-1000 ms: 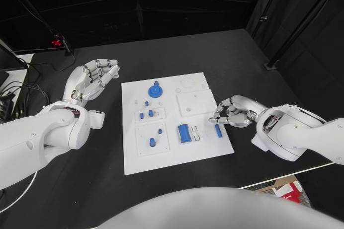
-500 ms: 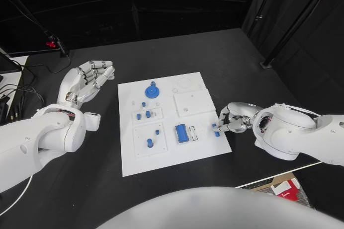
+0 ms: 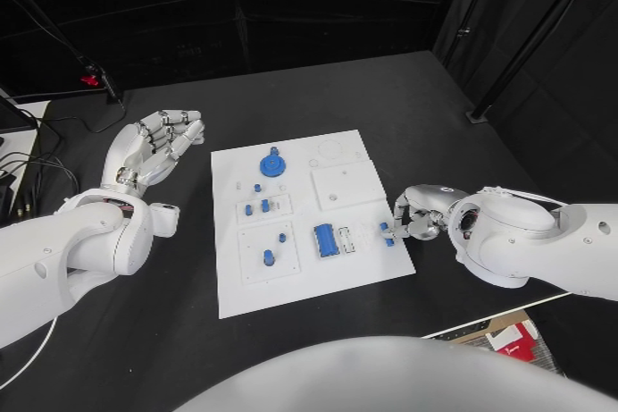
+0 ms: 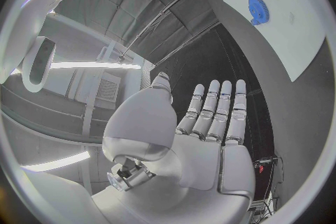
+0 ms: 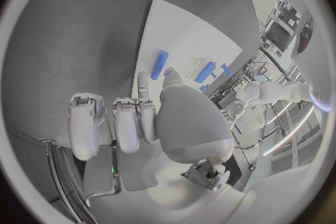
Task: Assemble the parts on the task board
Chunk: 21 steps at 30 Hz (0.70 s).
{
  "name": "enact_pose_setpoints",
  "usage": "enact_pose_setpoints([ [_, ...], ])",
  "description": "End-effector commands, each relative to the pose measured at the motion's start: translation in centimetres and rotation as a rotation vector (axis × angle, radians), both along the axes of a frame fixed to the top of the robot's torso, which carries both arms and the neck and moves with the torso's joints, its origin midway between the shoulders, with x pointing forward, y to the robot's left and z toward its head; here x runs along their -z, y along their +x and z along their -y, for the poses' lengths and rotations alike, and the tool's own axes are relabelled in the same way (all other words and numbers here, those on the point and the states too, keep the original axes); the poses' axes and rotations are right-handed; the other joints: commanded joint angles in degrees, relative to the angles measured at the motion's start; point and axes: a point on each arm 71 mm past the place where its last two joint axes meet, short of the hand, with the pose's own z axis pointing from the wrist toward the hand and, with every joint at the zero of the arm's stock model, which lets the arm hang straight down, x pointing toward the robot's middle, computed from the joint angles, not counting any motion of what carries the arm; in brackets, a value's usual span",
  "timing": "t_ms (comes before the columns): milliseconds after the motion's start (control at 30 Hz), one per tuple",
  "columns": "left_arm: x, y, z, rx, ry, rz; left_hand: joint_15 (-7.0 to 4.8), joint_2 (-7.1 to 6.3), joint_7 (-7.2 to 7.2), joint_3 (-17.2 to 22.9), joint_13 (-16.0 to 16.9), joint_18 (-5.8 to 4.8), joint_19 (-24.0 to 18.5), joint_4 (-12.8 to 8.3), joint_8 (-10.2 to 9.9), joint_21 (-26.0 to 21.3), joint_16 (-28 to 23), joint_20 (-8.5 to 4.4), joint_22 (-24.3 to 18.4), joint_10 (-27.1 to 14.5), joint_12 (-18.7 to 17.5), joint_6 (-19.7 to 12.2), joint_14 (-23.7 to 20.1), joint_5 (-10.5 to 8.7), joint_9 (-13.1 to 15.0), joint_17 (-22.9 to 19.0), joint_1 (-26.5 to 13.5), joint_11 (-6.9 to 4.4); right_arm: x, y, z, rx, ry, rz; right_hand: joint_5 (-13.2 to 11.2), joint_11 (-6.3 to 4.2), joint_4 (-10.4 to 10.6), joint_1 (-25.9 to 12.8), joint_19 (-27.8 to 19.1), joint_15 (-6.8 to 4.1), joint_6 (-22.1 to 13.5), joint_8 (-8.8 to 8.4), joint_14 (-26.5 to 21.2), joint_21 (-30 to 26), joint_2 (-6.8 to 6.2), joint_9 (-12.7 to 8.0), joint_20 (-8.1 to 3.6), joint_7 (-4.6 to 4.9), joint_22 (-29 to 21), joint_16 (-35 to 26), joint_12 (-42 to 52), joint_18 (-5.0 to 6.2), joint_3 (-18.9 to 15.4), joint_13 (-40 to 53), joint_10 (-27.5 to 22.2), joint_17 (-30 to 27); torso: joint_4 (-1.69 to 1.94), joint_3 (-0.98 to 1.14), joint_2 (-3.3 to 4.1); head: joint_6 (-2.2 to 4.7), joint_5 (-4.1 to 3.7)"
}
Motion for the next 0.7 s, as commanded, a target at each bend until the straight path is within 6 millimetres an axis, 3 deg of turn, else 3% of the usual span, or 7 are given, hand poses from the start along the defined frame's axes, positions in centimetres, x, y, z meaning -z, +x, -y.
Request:
enact_pose_setpoints([
  [33, -0.1, 0.0, 0.1, 0.009, -0.005, 0.004, -0.18, 0.45, 6.69, -0.4, -0.1, -0.18, 0.4, -0.1, 0.3, 0.2, 0.3, -0.04, -0.1, -0.5, 0.2, -0.5, -0.3, 0.19, -0.1, 0.0, -0.1, -0.04, 0.1, 0.1, -0.1, -0.009, -0.023, -0.005, 0.1, 0.13, -0.1, -0.4, 4.3, 0.33, 0.6, 0.19, 5.9, 0.3, -0.03, -0.1, 0.41, -0.02, 14.0, 0.1, 0.0, -0.02, -0.4, 15.1, 6.0, 15.1, 0.13, 0.07, 0.02, 0.01, 0.11],
  [367, -0.1, 0.0, 0.0, 0.006, -0.004, 0.003, -0.18, 0.45, 6.69, -0.4, -0.1, -0.18, 0.4, -0.1, 0.3, 0.2, 0.3, -0.04, -0.1, -0.5, 0.2, -0.5, -0.3, 0.19, -0.1, 0.0, -0.1, -0.04, 0.7, 0.6, -0.5, -0.013, -0.027, -0.034, 0.0, 0.02, -0.3, 0.0, 4.3, 0.28, 0.9, 0.11, 5.9, 0.3, 0.14, -0.4, 0.39, -0.14, 14.0, 0.1, 0.0, -0.02, -0.3, 15.1, 6.0, 15.1, 0.02, -0.02, -0.02, 0.01, 0.49],
  [700, -0.1, -0.1, 0.0, 0.007, -0.005, 0.003, -0.18, 0.45, 6.69, -0.4, -0.1, -0.18, 0.4, -0.1, 0.3, 0.2, 0.3, -0.04, -0.1, -0.5, 0.2, -0.5, -0.3, 0.19, -0.1, 0.0, -0.1, -0.04, 1.5, 1.0, -0.7, -0.018, -0.063, -0.083, -0.9, 0.02, -0.7, 3.6, 4.3, 0.23, 1.1, -0.66, 5.9, 0.4, 0.37, -1.6, 0.31, -0.11, 14.0, 0.1, 0.0, -0.03, 0.4, 15.1, 6.0, 15.1, 0.01, 0.04, -0.02, 0.01, 0.76],
])
